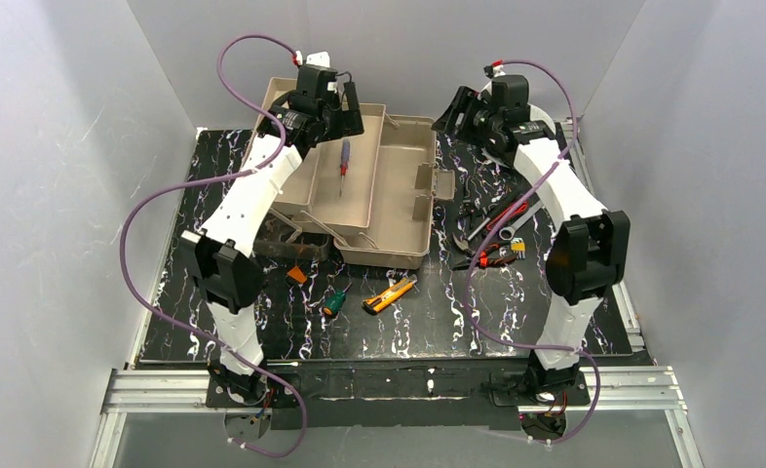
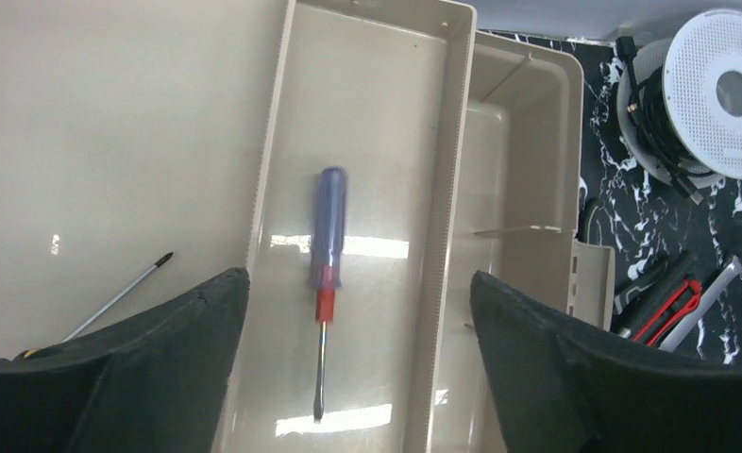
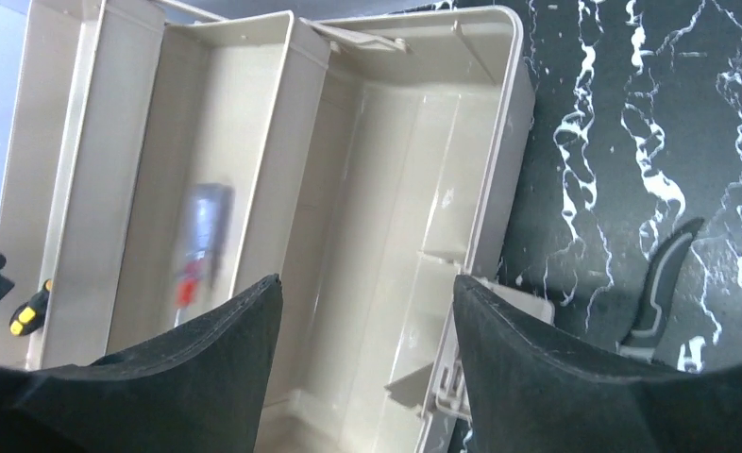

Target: Pack the tool kit

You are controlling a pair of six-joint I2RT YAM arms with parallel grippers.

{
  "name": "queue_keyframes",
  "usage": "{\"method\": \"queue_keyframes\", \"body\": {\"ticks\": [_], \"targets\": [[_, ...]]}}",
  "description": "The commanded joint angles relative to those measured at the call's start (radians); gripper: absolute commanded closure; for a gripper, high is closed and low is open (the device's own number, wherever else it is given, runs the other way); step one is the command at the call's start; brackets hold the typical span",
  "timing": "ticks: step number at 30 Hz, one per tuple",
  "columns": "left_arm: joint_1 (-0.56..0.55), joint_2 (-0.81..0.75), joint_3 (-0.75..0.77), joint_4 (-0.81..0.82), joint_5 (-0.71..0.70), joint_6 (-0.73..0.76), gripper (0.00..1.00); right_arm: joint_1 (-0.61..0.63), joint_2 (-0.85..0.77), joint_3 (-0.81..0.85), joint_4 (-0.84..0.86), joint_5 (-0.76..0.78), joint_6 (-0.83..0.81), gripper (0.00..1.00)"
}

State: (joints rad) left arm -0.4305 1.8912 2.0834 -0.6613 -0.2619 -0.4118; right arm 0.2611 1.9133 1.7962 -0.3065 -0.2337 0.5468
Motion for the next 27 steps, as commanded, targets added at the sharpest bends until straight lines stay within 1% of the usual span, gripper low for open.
{"method": "queue_keyframes", "body": {"ticks": [1,4,6,9,11,12,13,15,16,17,18,20,22,25,27], "targets": [[-0.015,-0.054,0.058,-0.031,0.024,0.072,0.03,0.004,-0.119,-0.1,0.04,0.046,-0.014,0.26],[-0.016,-0.125,0.016,-0.001,-0.006,0.1,0.02,0.057,-0.171,-0.128,-0.027,0.168,-0.054,0.26],[-0.016,-0.19,-0.042,0.035,-0.033,0.115,0.02,0.102,-0.208,-0.15,-0.053,0.254,-0.078,0.25],[-0.016,-0.309,-0.167,0.108,-0.052,0.129,0.02,0.162,-0.264,-0.21,-0.055,0.288,-0.079,0.23],[-0.016,-0.404,-0.289,0.179,-0.037,0.156,0.02,0.202,-0.301,-0.26,-0.047,0.313,-0.082,0.22],[-0.015,-0.463,-0.375,0.234,-0.049,0.162,0.02,0.222,-0.318,-0.28,-0.05,0.338,-0.089,0.21],[-0.016,-0.522,-0.465,0.287,-0.072,0.163,0.02,0.244,-0.329,-0.297,-0.059,0.376,-0.097,0.19],[-0.013,-0.653,-0.645,0.38,-0.161,0.125,0.02,0.28,-0.345,-0.321,-0.093,0.453,-0.102,0.15],[-0.009,-0.741,-0.727,0.425,-0.197,0.105,0.02,0.291,-0.354,-0.331,-0.116,0.477,-0.096,0.13],[-0.004,-0.802,-0.817,0.456,-0.202,0.101,0.02,0.299,-0.358,-0.337,-0.146,0.496,-0.084,0.13],[0.0,-0.852,-0.856,0.467,-0.185,0.109,0.02,0.303,-0.362,-0.341,-0.177,0.51,-0.066,0.12],[0.003,-0.919,-0.874,0.407,-0.144,0.118,0.02,0.308,-0.37,-0.349,-0.251,0.518,-0.046,0.12],[0.004,-0.95,-0.848,0.243,-0.105,0.094,0.02,0.312,-0.389,-0.369,-0.315,0.518,-0.027,0.12],[0.004,-0.989,-0.838,0.041,-0.011,0.057,0.02,0.319,-0.451,-0.467,-0.329,0.499,-0.002,0.12],[0.004,-1.033,-0.886,-0.03,0.047,0.034,0.02,0.321,-0.499,-0.546,-0.297,0.431,0.001,0.14]]}}
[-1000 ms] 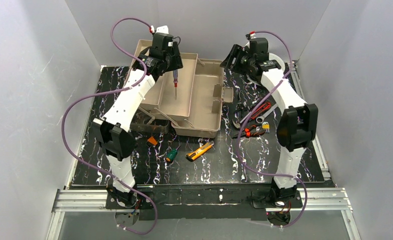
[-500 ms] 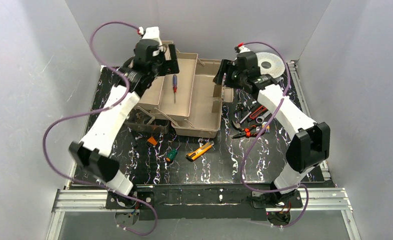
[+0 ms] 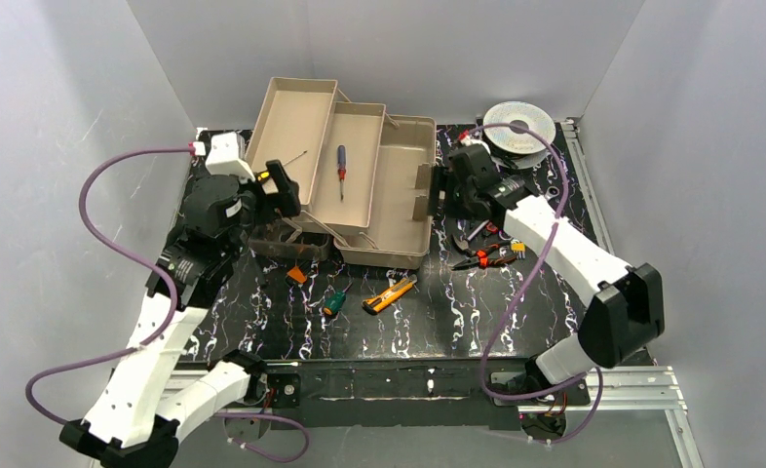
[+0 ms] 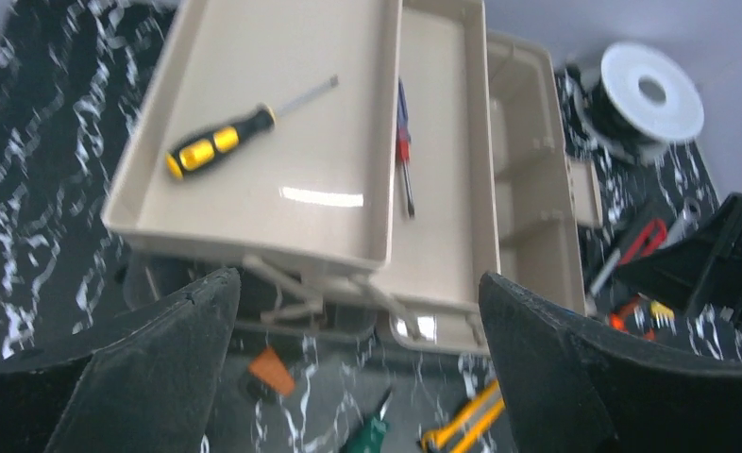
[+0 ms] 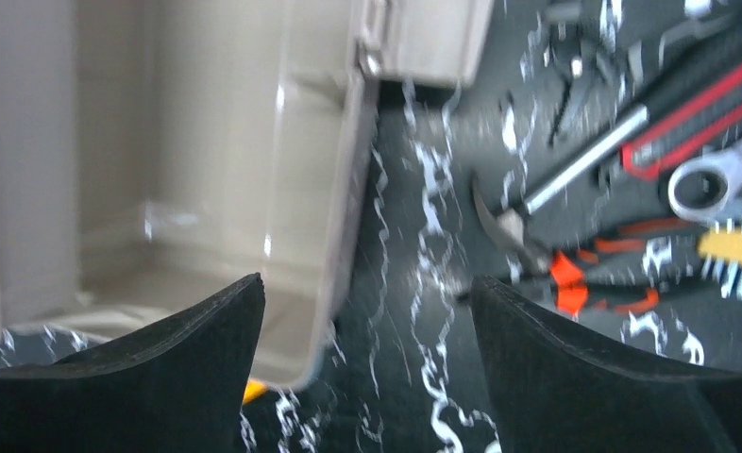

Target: Pack the tool kit

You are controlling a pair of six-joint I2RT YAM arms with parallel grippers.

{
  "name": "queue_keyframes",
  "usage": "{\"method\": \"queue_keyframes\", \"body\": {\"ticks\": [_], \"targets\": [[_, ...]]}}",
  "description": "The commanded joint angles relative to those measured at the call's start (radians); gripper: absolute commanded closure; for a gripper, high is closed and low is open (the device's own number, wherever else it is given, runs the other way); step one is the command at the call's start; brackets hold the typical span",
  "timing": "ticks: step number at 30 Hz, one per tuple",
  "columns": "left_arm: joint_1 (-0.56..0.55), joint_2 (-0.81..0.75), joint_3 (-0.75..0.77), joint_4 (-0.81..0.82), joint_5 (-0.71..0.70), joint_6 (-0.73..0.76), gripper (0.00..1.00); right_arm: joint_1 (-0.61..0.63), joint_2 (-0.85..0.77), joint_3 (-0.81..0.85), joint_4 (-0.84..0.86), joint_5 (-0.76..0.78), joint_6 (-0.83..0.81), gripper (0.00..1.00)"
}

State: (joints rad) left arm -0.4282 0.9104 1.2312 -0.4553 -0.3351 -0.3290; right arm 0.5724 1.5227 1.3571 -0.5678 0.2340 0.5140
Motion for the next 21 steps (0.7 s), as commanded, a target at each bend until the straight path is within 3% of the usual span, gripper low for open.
{"method": "queue_keyframes", "body": {"ticks": [1,7,12,21], "targets": [[0.002,-0.079,-0.071,-0.258,0.143,-0.072,0.02,0.012,-0.131,-0.159,-0.019,-0.059,0.04,0.14],[0.002,-0.233,-0.333,-0.237,0.186,-0.205,0.02,0.019,-0.164,-0.267,0.064,-0.166,0.063,0.16],[0.002,-0.309,-0.551,-0.058,0.269,-0.245,0.02,0.018,-0.112,-0.249,0.11,-0.25,0.08,0.17],[0.003,-0.154,-0.696,0.218,0.227,-0.265,0.02,-0.009,0.02,-0.177,0.171,-0.303,0.116,0.19]]}}
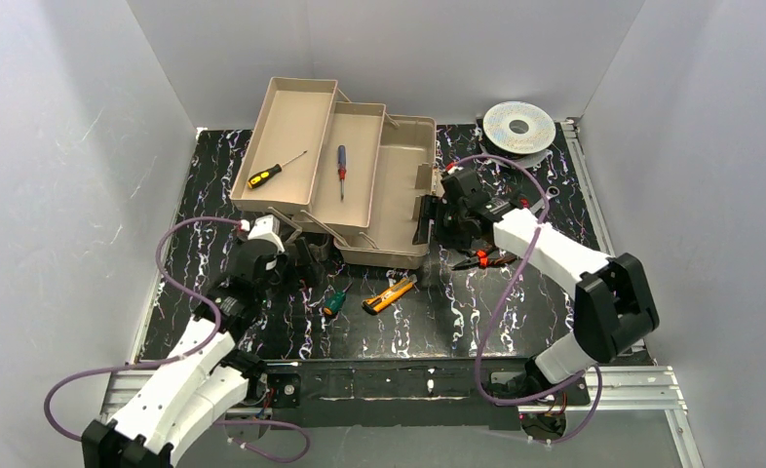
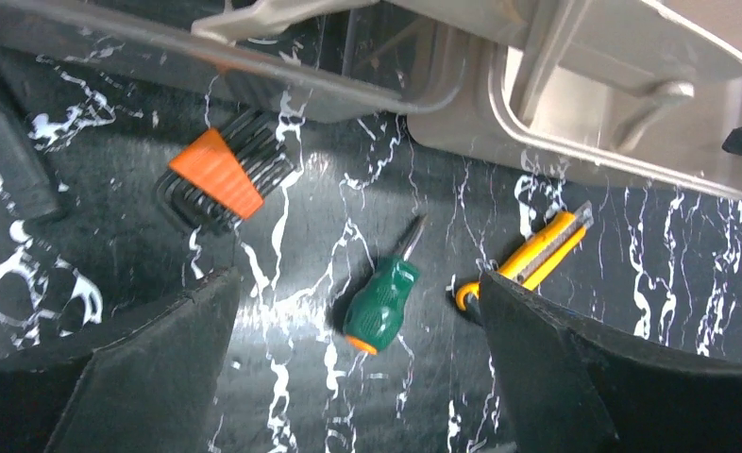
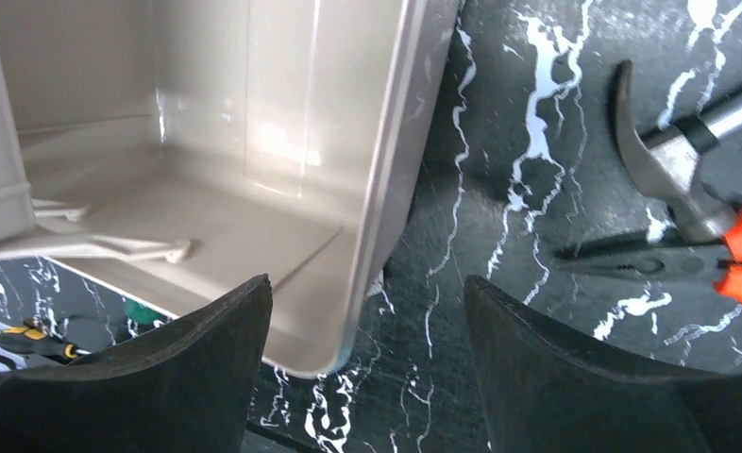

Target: Pack the tool kit

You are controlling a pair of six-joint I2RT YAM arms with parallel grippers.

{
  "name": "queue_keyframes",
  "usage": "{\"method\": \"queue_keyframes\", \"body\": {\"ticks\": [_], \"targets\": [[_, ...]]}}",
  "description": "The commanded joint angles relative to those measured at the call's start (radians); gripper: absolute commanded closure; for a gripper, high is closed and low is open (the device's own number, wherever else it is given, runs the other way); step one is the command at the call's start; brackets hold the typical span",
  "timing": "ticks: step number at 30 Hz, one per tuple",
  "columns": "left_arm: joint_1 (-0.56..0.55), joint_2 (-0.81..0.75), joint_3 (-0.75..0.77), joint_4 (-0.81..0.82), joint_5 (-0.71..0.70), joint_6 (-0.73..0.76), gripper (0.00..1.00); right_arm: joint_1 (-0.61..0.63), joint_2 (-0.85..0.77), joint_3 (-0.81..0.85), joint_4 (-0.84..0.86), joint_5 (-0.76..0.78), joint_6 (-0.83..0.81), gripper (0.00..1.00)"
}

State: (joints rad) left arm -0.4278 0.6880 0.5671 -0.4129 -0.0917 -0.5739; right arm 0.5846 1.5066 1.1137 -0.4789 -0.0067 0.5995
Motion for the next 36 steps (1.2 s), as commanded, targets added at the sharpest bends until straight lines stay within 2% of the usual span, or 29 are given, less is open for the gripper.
{"method": "queue_keyframes", "body": {"ticks": [1,7,12,19,23,26,30,33,36], "targets": [[0.003,0.091,-0.049,0.215,-0.024,-0.026,0.02,-0.034,0.052,0.076,0.092,-0.079,0.04,0.2],[0.014,0.23,-0.098,0.404,-0.112,-0.024,0.02,-0.082,0.15,0.168,0.124,-0.104,0.057,0.24],[0.064,0.385,-0.088,0.547,-0.086,-0.067,0.02,-0.101,0.242,0.273,0.178,-0.132,0.078,0.27],[0.09,0.522,-0.048,0.683,-0.05,-0.081,0.02,-0.126,0.408,0.508,0.133,-0.15,0.087,0.29],[0.091,0.531,-0.011,0.671,-0.047,-0.057,0.02,-0.155,0.435,0.601,0.099,-0.149,0.075,0.29],[0.091,0.487,-0.013,0.648,-0.011,-0.047,0.02,-0.169,0.398,0.593,0.069,-0.143,0.057,0.27],[0.09,0.374,-0.025,0.543,0.016,-0.019,0.02,-0.17,0.277,0.479,0.054,-0.118,0.024,0.22],[0.084,0.295,0.016,0.354,0.036,0.008,0.02,-0.166,0.16,0.352,0.045,-0.088,-0.01,0.22],[0.07,0.209,0.023,0.245,0.104,0.025,0.02,-0.149,0.041,0.21,0.026,-0.008,-0.014,0.22]]}}
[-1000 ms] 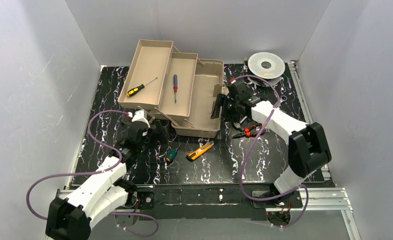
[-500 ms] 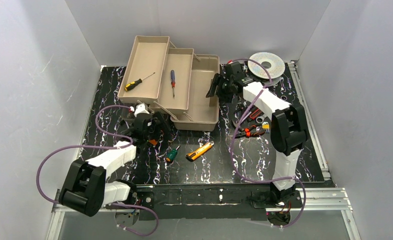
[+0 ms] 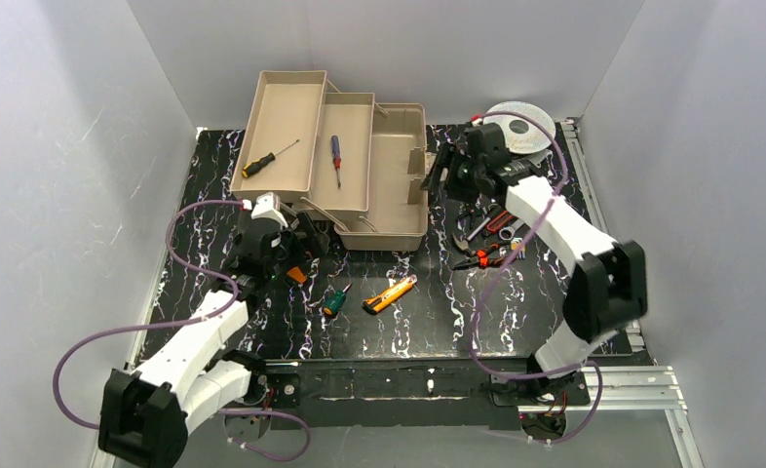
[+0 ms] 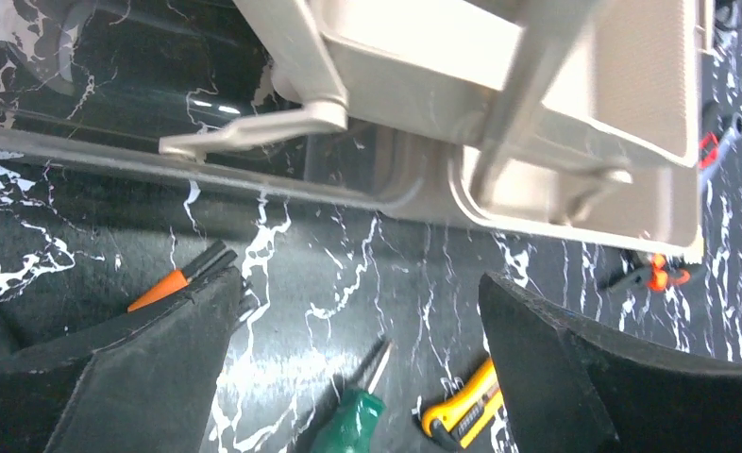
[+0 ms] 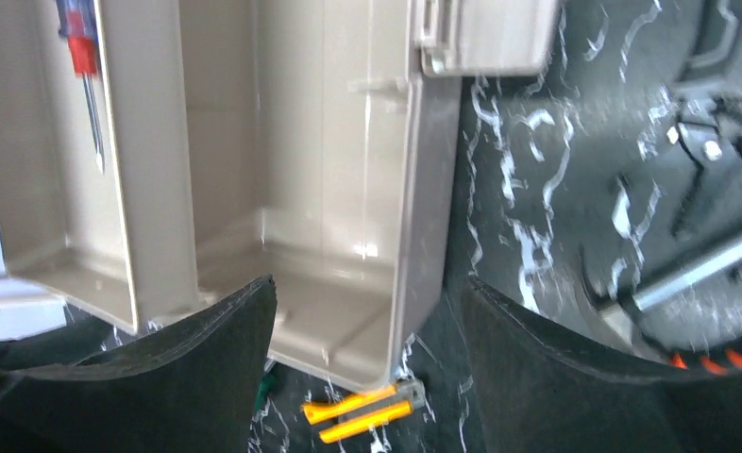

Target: Pack the tool kit

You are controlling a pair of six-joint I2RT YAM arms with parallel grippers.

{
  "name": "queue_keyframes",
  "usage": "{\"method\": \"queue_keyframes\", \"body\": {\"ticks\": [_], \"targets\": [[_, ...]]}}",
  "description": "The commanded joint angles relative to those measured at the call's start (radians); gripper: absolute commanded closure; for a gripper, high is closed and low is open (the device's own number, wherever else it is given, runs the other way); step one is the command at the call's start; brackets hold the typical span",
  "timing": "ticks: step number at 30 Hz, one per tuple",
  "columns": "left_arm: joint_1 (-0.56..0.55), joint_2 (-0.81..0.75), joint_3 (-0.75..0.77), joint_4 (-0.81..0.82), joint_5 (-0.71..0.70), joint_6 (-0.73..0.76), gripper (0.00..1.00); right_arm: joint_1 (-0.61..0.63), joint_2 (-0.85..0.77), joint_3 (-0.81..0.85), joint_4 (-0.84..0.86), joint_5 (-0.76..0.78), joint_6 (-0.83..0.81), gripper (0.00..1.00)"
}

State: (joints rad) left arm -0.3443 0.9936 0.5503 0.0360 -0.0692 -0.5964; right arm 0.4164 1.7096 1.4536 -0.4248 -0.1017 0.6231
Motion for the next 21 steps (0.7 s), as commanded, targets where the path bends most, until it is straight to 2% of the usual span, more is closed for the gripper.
{"method": "queue_keyframes", "body": {"ticks": [1,4,6,10,13,16,21], "targets": [[-0.022,-0.121,0.031,-0.208,0.127,0.055,0.02,0.03,-0.201,-0.174,-0.045,0.15,-0.03,0.22],[-0.082,-0.167,0.009,-0.205,0.179,0.078,0.02,0.086,-0.285,-0.278,-0.152,0.372,0.076,0.23],[-0.131,-0.172,-0.004,-0.195,0.166,0.095,0.02,0.134,-0.316,-0.319,-0.226,0.451,0.157,0.23],[-0.245,-0.135,-0.037,-0.118,0.149,0.141,0.02,0.245,-0.325,-0.363,-0.392,0.529,0.387,0.23],[-0.397,-0.091,-0.055,-0.055,0.065,0.223,0.02,0.295,-0.313,-0.372,-0.484,0.538,0.533,0.24],[-0.518,-0.018,-0.018,-0.077,-0.042,0.31,0.04,0.299,-0.336,-0.407,-0.475,0.546,0.567,0.25],[-0.599,0.152,0.077,-0.178,-0.058,0.374,0.07,0.298,-0.4,-0.432,-0.469,0.604,0.554,0.25]]}}
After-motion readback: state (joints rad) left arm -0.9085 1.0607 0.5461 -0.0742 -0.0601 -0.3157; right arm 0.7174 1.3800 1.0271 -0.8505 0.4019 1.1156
